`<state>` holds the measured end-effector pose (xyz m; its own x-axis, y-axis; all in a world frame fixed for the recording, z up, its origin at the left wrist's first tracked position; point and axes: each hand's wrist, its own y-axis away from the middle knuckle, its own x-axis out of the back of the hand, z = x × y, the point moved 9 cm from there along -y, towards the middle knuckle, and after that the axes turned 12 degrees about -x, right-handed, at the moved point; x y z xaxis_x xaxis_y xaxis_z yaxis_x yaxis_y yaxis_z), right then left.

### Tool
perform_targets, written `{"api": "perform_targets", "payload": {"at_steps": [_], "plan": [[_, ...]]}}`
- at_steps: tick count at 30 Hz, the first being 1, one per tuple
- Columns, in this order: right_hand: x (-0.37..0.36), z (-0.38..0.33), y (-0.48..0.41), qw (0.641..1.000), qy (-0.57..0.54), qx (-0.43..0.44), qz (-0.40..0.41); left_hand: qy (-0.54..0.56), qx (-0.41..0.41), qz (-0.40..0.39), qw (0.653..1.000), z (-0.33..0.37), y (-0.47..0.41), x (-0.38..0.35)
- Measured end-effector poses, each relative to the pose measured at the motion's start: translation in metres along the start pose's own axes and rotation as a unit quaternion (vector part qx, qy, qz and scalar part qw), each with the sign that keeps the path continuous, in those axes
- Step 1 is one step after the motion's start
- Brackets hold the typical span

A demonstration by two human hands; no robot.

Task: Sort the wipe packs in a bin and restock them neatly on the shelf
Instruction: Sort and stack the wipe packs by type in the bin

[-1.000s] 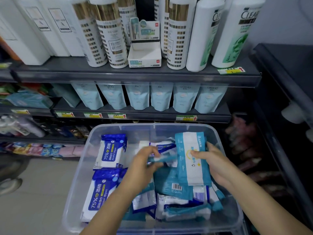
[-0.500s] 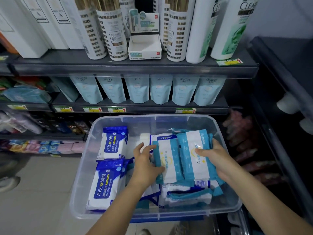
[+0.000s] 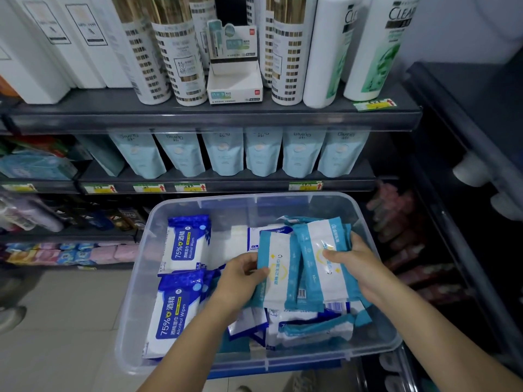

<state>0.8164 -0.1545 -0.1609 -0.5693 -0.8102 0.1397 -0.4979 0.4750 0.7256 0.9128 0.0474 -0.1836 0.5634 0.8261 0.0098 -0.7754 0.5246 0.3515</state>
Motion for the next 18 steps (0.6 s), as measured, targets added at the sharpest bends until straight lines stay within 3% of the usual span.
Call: {"api": "perform_targets", "payload": {"at_steps": [12,18], "plan": [[-0.004,-0.005,0.0,1.0,-0.004,0.003,-0.015,0.094,-0.022,0.01,0.995,0.034,0.007,0.015],[-0.005,-0.004,-0.002,1.0,0.001,-0.001,-0.012,0.011,0.004,-0.037,0.999,0.031,0.014,0.012]]}}
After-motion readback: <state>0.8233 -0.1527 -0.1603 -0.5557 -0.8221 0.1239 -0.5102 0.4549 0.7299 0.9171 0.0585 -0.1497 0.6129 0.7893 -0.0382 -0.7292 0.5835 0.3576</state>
